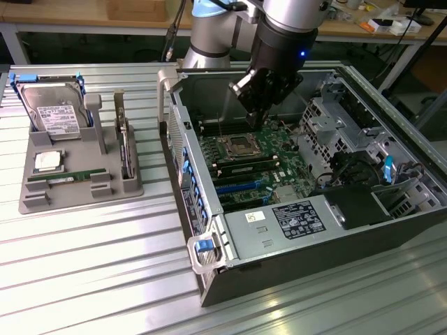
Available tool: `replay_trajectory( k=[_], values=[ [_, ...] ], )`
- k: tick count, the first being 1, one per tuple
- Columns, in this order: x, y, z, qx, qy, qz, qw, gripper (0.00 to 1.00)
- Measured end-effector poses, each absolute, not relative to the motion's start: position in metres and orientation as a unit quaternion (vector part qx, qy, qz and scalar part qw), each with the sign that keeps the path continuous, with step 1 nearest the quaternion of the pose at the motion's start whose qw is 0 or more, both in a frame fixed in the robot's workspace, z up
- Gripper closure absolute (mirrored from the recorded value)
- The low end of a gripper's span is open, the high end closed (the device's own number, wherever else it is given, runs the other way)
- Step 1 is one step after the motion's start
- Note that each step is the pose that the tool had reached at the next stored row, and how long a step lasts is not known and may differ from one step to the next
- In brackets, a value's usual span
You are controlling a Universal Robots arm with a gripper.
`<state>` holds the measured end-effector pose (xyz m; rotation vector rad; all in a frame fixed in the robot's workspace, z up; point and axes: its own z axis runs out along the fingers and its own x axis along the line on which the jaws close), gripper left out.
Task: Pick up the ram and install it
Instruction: 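Press down the ram until it locks into place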
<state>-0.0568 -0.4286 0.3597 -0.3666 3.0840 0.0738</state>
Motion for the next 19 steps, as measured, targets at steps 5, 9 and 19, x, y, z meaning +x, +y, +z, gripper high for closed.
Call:
replay_trajectory(
  k=[5, 9, 19],
  values=[
    [-0.0568, -0.4286, 0.3597, -0.068, 0.997, 0.024, 0.009, 0.89],
    [-0.0568, -0.4286, 0.3597, -0.041, 0.999, 0.024, 0.005, 0.89],
    [-0.0569, -0.4286, 0.3597, 0.023, 0.999, 0.024, -0.006, 0.89]
  ],
)
